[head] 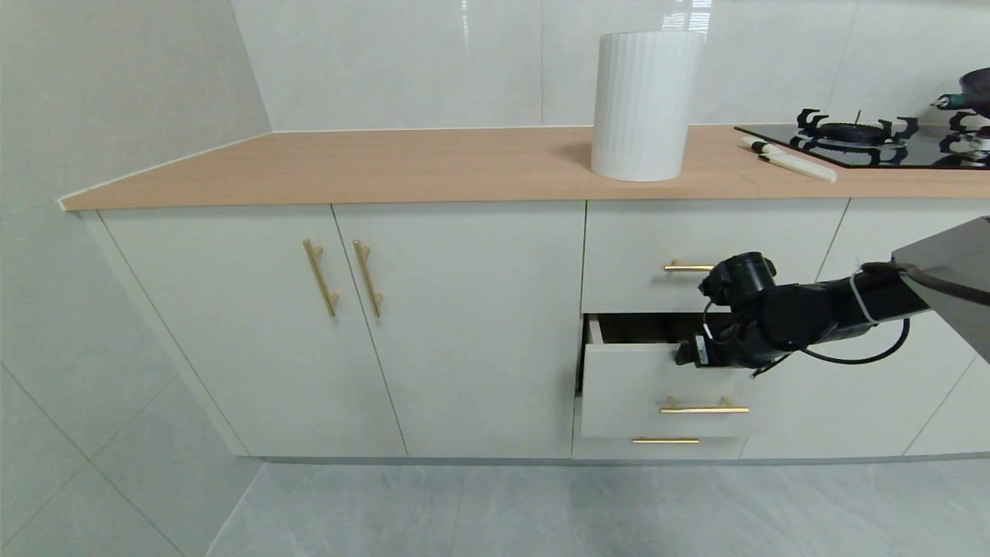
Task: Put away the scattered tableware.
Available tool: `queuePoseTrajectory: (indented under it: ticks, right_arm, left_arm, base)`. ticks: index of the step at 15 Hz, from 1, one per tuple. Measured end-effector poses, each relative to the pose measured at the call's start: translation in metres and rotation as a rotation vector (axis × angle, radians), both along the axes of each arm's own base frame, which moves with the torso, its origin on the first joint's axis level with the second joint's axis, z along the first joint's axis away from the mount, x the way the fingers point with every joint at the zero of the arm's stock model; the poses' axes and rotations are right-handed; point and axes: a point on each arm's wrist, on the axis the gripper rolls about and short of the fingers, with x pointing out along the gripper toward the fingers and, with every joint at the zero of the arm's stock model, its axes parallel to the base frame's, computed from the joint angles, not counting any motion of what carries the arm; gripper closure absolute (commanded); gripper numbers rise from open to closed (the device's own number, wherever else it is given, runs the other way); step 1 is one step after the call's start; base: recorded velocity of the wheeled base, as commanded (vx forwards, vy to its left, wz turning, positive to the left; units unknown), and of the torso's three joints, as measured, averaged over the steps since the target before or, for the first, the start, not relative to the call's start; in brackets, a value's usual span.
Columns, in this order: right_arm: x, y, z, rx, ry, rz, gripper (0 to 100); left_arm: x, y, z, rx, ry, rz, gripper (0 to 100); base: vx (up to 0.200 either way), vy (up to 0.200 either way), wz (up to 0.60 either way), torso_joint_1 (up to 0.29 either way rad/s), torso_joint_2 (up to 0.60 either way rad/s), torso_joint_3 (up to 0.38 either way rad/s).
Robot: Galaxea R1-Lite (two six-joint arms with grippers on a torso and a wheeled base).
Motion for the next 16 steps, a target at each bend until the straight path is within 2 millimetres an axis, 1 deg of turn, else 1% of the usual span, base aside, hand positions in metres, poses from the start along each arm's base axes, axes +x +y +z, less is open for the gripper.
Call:
queuePoseTrajectory:
  ticks: [2, 5, 9, 16]
  right_arm:
    - [0.003, -0.001, -0.006, 0.001, -0.022, -0.007, 0]
    - [0.007, 0.0, -0.012, 0.019, -0.127, -0.008, 0]
    - [0.008, 0.0, -0.02, 0.015, -0.165, -0.019, 0]
    - [0.023, -0.004, -0.032, 0.003, -0.32, -0.08, 0]
  left_arm:
    - [0.0, 0.0, 0.0, 0.0, 0.0, -0.001, 0]
    - [0.0, 0.0, 0.0, 0.0, 0.0, 0.0, 0]
    - [0.0, 0.0, 0.0, 0.0, 0.0, 0.0, 0]
    - [0.0, 0.0, 0.0, 0.0, 0.0, 0.0, 0]
  base:
    - [0.0, 0.0, 0.0, 0.0, 0.0, 0.0]
    - [0.0, 0.0, 0.0, 0.0, 0.0, 0.0]
    - [0.0, 0.0, 0.0, 0.0, 0.0, 0.0]
    - [0.0, 0.0, 0.0, 0.0, 0.0, 0.0]
